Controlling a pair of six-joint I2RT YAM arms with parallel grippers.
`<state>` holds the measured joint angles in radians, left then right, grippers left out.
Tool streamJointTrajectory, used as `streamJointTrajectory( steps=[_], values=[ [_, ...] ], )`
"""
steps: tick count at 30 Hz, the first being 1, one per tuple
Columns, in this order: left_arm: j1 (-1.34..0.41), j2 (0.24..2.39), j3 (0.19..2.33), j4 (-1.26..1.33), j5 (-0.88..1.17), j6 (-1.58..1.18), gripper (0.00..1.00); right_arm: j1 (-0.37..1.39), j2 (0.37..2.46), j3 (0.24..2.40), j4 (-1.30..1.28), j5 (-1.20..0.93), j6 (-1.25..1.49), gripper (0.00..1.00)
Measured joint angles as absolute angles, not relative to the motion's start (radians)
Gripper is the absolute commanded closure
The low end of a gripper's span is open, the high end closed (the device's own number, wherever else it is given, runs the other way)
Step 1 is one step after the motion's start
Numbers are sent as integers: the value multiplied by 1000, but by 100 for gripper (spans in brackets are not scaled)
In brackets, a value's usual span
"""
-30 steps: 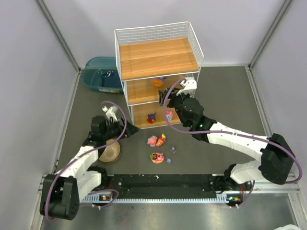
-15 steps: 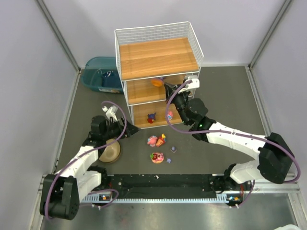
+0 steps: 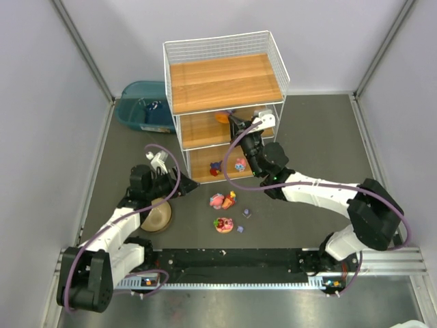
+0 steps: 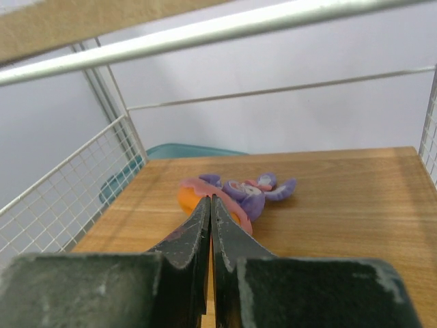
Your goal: Place and organize the plastic toys onto the shelf
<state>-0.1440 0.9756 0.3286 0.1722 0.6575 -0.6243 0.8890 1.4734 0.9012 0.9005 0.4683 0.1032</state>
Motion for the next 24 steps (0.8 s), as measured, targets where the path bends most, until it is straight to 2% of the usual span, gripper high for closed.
streamJointTrajectory(
  steps=[9, 24],
  values=[
    [-144, 987, 329, 172, 658, -622, 25, 889, 1532, 907, 1052, 466, 29, 100],
    [-144, 1008, 329, 173, 658, -622, 25, 885, 1608, 993, 1078, 466, -12, 100]
  ],
)
